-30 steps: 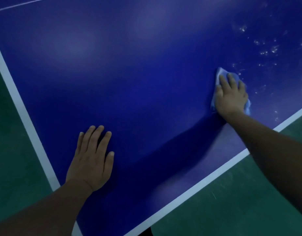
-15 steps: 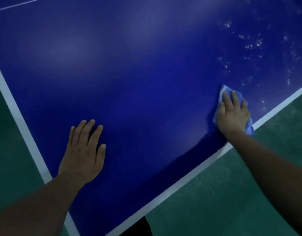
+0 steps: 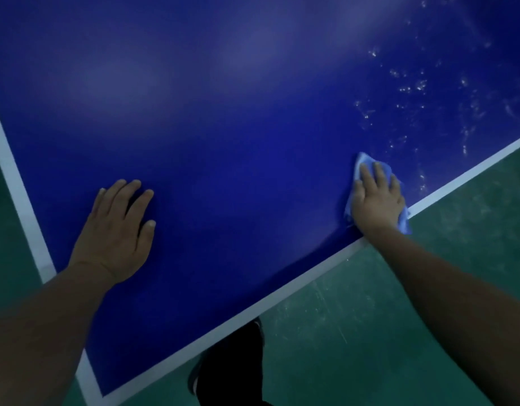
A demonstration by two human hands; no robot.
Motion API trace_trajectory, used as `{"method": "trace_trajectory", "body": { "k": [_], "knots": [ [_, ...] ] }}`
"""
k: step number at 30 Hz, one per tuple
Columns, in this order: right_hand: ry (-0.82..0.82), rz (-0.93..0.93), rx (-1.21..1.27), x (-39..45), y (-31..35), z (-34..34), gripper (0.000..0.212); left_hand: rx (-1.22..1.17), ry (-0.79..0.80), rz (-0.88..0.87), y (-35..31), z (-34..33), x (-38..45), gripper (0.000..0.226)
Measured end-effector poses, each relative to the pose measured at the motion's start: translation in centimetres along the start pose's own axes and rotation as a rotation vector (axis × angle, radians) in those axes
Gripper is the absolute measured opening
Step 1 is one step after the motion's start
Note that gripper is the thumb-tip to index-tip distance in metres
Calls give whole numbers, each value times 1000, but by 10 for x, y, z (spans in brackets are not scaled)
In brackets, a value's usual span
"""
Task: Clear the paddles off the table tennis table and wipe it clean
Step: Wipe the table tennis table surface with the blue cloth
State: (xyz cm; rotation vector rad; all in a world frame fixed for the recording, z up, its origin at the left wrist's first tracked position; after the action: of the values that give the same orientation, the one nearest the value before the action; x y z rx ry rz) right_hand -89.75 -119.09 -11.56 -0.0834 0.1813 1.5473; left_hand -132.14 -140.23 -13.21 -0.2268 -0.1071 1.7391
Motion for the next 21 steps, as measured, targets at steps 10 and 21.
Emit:
{"method": "trace_trajectory", "body": {
  "k": [10,21],
  "knots": [
    [54,740,-61,-58,30,-22,47,152,48,17,-21,8,0,70],
    [11,455,-18,-4,19,-11,55,-99,-49,8,-189,-19,92,58]
  ]
}}
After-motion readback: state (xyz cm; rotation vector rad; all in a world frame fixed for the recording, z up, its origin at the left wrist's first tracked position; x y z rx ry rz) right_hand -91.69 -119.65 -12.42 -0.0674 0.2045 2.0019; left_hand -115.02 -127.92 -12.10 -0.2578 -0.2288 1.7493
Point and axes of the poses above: each hand's wrist, its own x-axis towards the middle knuckle, its own z-axis out of the back of the hand, y = z × x, the point moved 1 cm from there along x, towards the middle knuckle, and after that the axes turned 2 degrees about z, right-handed, at the moved point
